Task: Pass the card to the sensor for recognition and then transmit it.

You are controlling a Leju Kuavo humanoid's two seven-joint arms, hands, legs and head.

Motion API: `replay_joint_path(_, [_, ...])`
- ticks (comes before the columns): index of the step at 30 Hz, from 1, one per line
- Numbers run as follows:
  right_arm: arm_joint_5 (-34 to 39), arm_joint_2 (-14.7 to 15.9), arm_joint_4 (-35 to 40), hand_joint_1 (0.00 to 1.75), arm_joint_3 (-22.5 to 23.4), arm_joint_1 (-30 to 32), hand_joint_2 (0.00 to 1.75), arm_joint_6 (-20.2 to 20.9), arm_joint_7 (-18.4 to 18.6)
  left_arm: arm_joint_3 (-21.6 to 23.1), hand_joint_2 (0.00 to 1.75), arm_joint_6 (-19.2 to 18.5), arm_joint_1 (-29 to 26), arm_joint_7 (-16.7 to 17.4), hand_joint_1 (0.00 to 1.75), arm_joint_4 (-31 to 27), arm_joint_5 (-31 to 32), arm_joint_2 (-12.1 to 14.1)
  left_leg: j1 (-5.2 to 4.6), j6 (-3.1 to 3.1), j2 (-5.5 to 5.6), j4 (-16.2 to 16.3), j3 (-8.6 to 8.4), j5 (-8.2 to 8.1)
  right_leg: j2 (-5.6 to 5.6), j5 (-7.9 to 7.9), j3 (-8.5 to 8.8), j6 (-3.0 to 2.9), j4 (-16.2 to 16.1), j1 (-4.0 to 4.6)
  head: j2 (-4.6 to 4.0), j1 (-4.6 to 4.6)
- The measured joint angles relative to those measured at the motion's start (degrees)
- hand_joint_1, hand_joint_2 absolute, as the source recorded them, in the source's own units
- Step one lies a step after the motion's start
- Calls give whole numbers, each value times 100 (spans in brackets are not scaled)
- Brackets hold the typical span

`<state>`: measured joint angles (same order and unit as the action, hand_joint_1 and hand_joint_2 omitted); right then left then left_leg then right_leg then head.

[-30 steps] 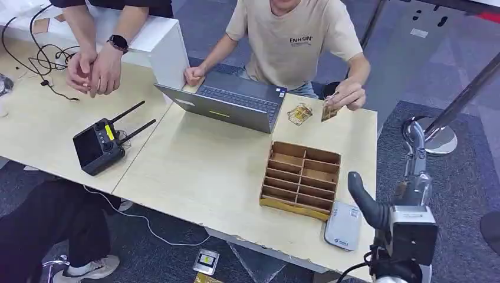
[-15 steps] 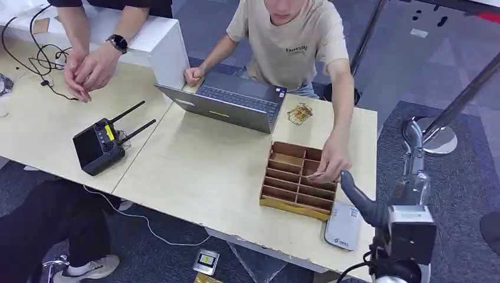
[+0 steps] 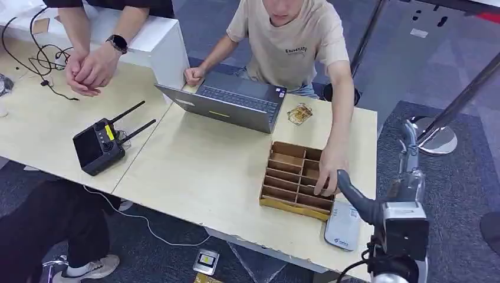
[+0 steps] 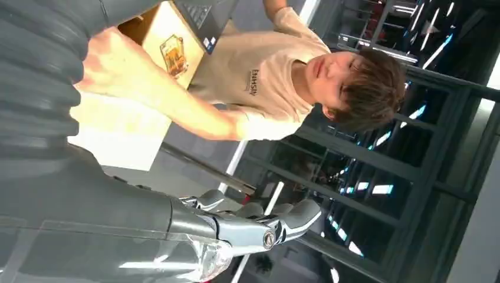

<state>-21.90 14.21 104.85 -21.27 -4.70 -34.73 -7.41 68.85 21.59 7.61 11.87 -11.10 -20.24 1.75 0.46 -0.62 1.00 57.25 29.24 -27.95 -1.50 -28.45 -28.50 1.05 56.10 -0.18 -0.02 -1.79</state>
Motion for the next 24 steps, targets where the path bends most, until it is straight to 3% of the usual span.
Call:
replay_joint_path(6, [-347,-103,-192,0,-140,-145,175,-37,205,0,0,-96,17,-15,0,0,9,107,1,0,0,0,-1,0,-1,0,1,0,1,1,0,-2])
replay_joint_path(24, [-1339,-18,-841,0,-424,1,175,-426,670,-9,0,-118,21,-7,0,0,-17,177,0,0,0,0,-2,0,-1,0,0,0,1,0,0,-2])
